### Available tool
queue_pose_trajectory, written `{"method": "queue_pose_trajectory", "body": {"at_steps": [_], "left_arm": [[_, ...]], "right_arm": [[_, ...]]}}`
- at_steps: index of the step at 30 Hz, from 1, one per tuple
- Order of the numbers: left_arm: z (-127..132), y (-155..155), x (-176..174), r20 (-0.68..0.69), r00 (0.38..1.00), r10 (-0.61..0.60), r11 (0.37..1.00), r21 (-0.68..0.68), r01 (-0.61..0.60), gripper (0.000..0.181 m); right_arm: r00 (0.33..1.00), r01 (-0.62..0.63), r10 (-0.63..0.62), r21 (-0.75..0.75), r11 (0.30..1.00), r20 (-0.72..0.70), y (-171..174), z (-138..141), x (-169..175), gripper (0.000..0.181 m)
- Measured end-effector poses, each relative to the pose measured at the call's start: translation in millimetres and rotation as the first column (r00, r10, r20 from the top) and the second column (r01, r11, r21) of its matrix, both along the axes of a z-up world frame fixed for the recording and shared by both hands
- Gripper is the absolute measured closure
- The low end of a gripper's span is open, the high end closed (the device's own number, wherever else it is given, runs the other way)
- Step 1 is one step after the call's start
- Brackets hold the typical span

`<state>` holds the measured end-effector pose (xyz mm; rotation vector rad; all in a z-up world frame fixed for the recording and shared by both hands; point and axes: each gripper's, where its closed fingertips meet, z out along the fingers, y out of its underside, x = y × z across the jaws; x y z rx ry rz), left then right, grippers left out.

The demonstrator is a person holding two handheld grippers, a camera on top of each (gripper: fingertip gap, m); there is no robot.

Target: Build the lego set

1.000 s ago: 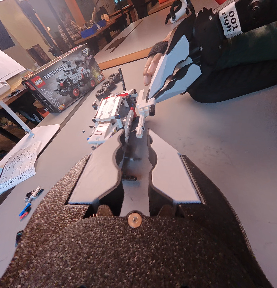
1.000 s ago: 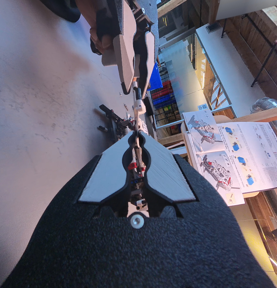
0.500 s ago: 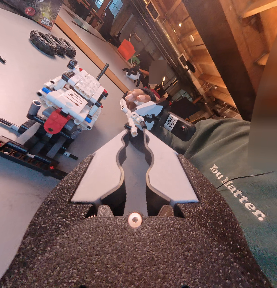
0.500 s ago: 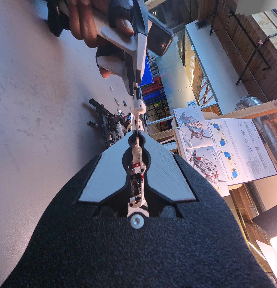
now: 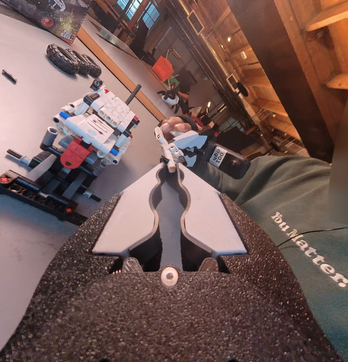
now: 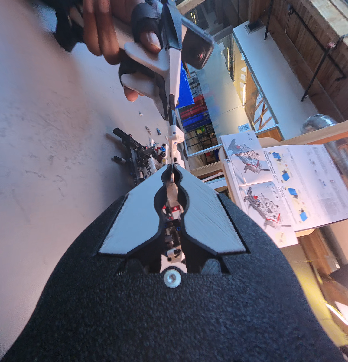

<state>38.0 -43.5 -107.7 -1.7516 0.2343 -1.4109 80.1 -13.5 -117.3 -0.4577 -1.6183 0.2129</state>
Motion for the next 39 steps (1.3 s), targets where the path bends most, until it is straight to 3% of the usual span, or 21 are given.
{"method": "queue_pose_trajectory", "body": {"at_steps": [9,17,28,39], "left_arm": [[-11.6,-7.8,4.1,-0.396,0.917,0.049,0.967,0.247,0.055,0.173],[-25.5,-16.3,8.8,-0.582,0.811,0.058,0.922,0.342,0.180,0.173],[-32.1,-20.4,11.8,-0.630,0.775,0.056,0.899,0.369,0.234,0.173],[-39.6,-12.8,7.0,-0.613,0.787,0.060,0.932,0.317,0.176,0.172]], "right_arm": [[0.991,-0.058,0.085,-0.240,0.969,0.105,-7.3,-16.2,2.2,0.180],[0.964,-0.065,0.169,-0.436,0.897,0.204,-16.1,-28.6,7.9,0.180],[0.945,-0.056,0.214,-0.524,0.850,0.247,-20.7,-35.7,11.4,0.180],[0.945,-0.025,0.199,-0.549,0.835,0.258,-16.5,-37.7,10.5,0.180]]}}
